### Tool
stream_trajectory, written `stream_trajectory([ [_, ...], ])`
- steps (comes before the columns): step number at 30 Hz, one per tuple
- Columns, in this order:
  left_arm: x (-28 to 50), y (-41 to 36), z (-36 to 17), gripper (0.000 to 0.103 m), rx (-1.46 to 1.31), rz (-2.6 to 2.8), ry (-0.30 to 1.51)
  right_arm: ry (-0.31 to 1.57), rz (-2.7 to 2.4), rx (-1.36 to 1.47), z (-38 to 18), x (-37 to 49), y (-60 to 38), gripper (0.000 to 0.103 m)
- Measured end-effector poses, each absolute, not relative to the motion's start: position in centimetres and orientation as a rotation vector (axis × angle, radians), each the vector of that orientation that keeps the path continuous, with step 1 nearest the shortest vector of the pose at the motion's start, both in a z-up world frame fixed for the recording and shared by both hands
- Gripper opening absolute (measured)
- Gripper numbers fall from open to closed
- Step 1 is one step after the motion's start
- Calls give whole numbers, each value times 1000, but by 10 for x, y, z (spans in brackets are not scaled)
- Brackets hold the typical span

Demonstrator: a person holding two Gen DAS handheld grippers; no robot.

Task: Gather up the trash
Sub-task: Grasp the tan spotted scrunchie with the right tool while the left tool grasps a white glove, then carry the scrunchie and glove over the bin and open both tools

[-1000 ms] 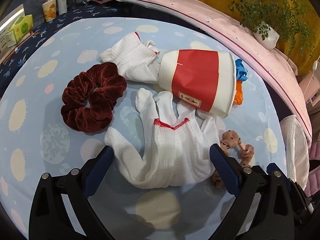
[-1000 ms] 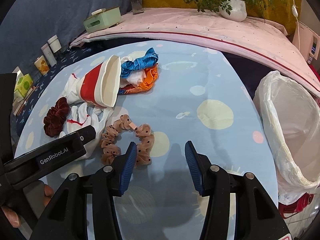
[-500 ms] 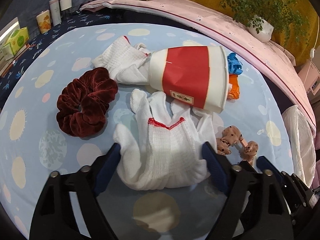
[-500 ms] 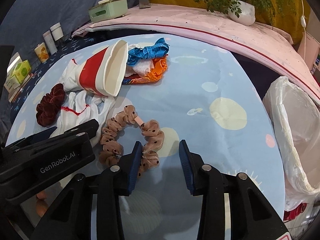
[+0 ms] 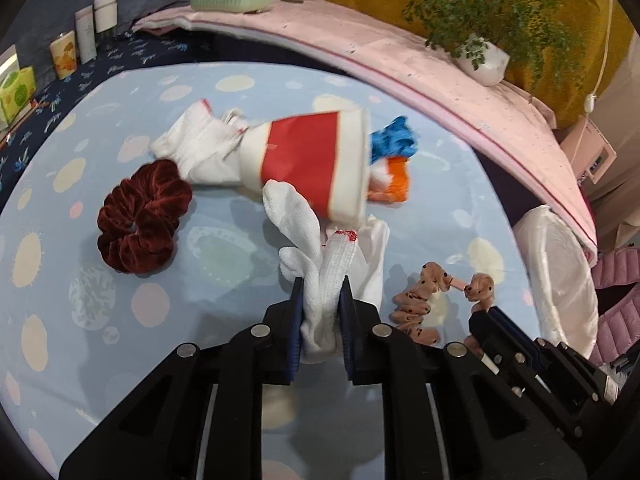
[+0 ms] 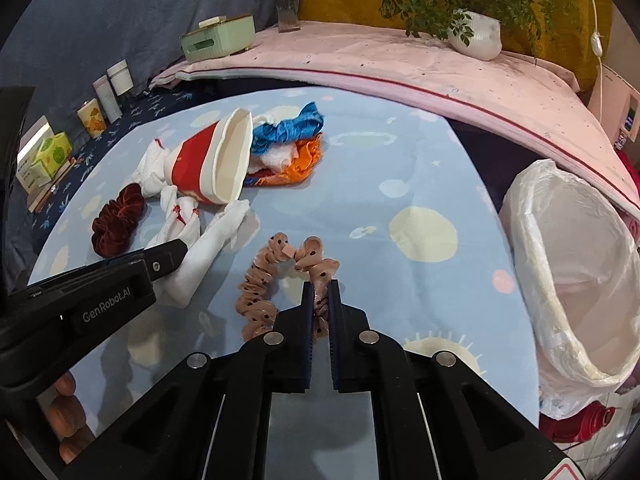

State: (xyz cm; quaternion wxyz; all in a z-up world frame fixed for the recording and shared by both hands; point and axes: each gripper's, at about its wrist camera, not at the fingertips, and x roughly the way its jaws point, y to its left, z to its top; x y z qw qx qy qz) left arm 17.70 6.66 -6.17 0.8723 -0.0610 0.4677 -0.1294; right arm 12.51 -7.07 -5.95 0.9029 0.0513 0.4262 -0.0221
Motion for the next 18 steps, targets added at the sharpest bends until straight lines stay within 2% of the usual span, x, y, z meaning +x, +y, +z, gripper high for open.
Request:
stream_trajectory([
  [11,153,11,23,15,-111,-414,826,672,-135,147,29,90,-140,6],
  [18,137,-40,66,15,-91,-521,754,580,-202,175,67,66,-187,6],
])
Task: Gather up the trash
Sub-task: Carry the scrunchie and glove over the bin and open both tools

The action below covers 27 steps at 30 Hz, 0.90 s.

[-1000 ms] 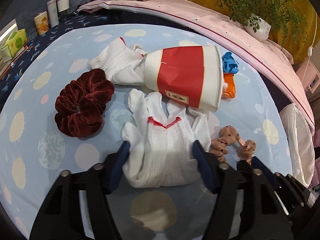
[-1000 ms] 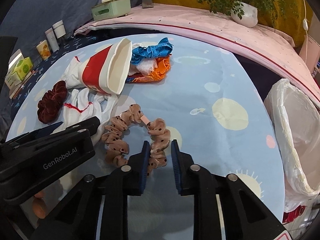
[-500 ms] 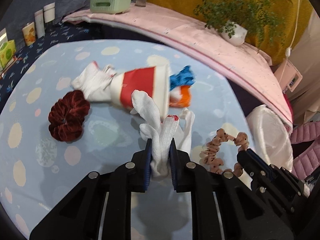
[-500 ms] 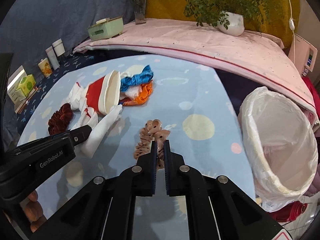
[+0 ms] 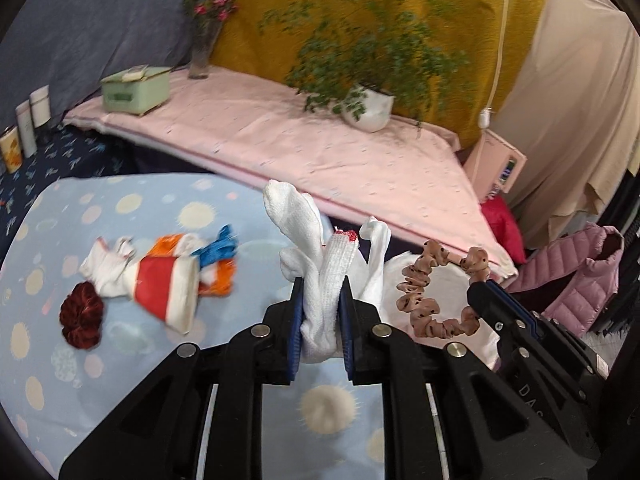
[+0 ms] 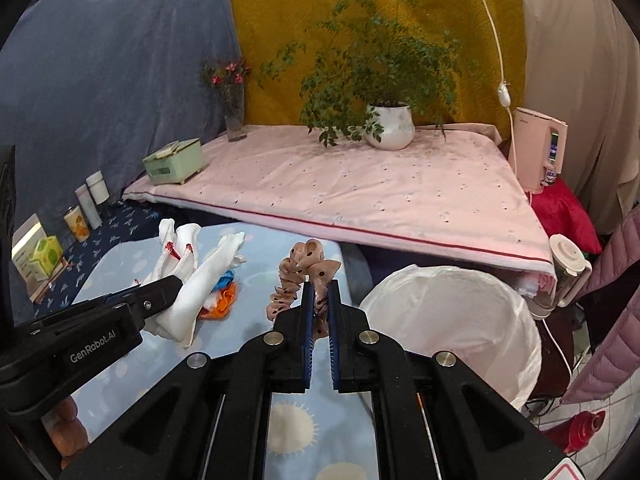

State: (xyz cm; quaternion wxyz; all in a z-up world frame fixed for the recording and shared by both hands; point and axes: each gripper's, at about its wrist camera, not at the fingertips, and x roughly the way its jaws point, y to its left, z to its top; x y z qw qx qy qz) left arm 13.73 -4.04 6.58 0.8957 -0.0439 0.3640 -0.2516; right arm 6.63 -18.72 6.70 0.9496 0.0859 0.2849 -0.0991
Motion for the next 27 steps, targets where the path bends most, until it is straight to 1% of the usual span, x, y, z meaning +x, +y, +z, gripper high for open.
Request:
stream_trajectory([
  [5,130,-78,84,16,-81,-600,738,547,-250,187,79,52,-218,6],
  [9,125,-107,87,16,-67,-648,739,542,-285,198,77,42,-237,6],
  [24,120,-181,57,16,5,-754,803,610,-352,283,38,38,-299,6],
  [27,122,-187,52,19,14,-760,809,626,-361,285,32,43,-304,6],
])
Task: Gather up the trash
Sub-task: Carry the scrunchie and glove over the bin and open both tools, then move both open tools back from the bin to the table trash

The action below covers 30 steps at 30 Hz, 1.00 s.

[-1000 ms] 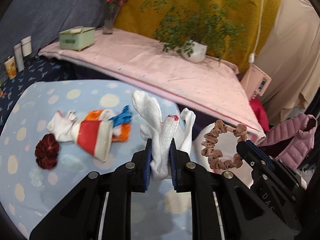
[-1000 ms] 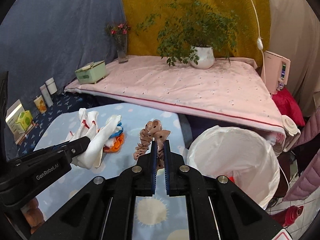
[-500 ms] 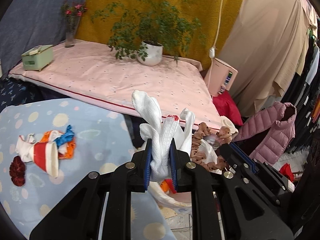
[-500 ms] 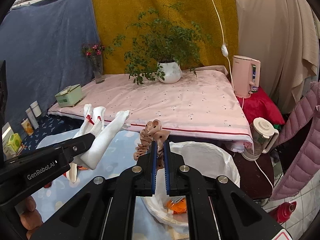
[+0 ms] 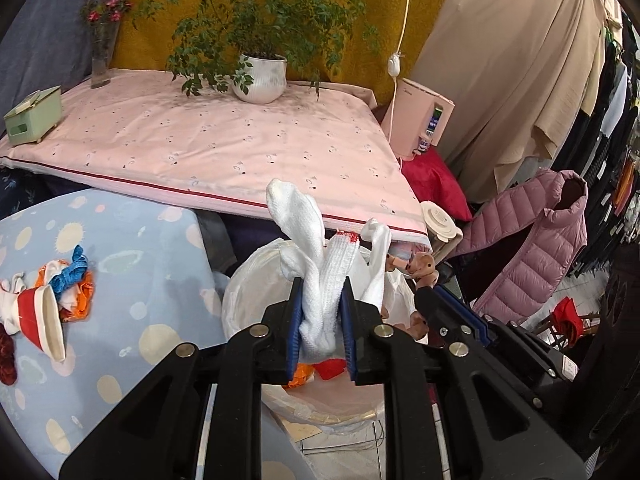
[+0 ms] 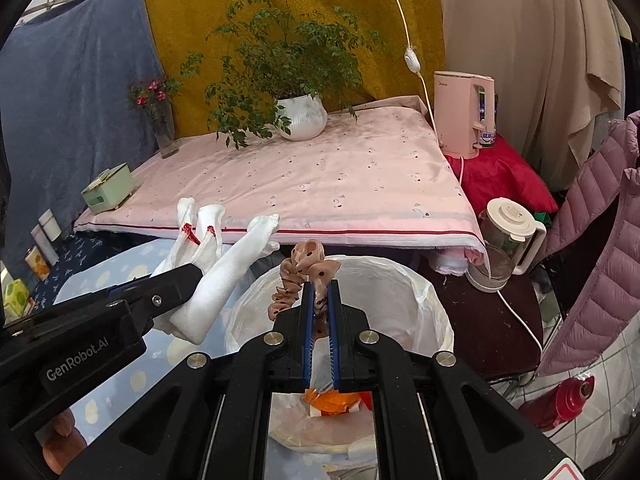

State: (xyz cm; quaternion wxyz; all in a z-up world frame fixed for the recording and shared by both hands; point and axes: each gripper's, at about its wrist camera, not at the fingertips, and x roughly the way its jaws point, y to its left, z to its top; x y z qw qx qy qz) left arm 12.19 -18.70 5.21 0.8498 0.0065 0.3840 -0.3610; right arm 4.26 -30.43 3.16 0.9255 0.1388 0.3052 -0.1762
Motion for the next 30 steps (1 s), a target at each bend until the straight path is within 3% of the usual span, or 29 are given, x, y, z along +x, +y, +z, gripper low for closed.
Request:
stream_trajectory([
  [1,123,-188,51,19,15,-759,808,631,-364,284,29,44,-306,7],
  [2,123,-189,50,27,17,-751,806,635,-367,284,28,45,-306,11],
  [4,124,-191,49,55,30,-711,800,635,-379,287,26,46,-309,15],
  [5,124,-190,49,59,30,-697,796,639,-378,293,25,46,-310,16],
  [20,136,-163,45,60,11,-613,798,628,-362,259,33,49,-288,36],
  [30,139,-131,47,60,-22,-558,798,625,-332,234,40,51,-264,37],
])
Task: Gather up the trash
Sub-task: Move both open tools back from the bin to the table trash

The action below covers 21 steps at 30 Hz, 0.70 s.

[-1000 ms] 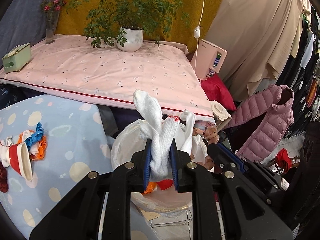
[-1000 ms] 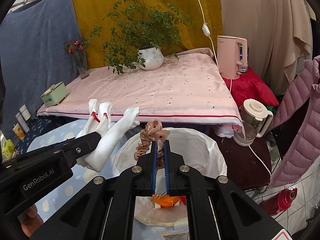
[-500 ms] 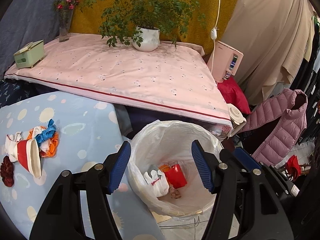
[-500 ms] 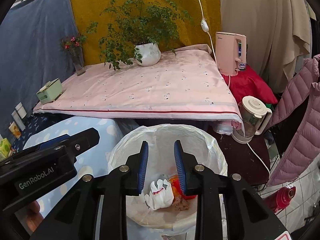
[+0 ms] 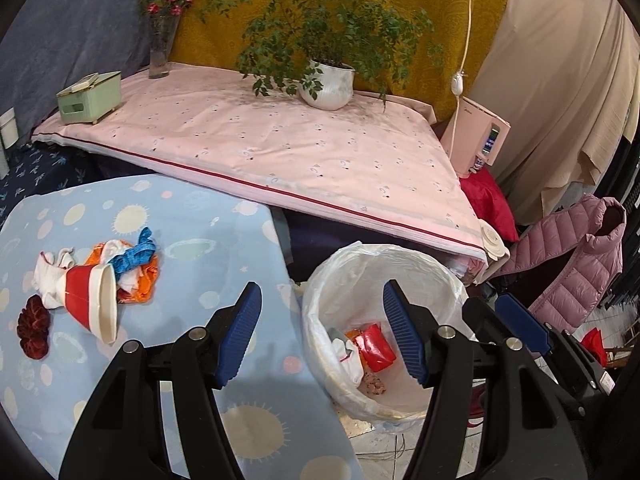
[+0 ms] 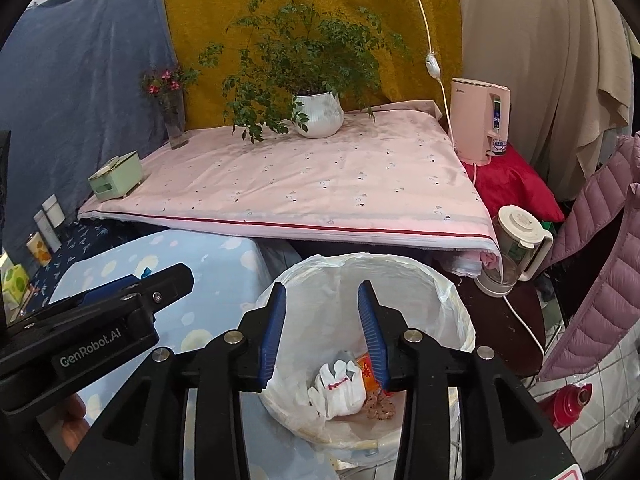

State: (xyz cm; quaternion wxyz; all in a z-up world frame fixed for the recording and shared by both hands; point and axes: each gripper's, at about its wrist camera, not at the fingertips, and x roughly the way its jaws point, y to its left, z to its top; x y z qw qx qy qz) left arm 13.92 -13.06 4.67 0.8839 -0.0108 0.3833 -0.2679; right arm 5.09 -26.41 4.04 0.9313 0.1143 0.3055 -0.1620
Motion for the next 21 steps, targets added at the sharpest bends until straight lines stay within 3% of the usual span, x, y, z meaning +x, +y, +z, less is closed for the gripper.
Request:
stream_trajectory([
  [21,158,-37,36,65,-104,-418,811,650,-222,162,43,76,-186,40],
])
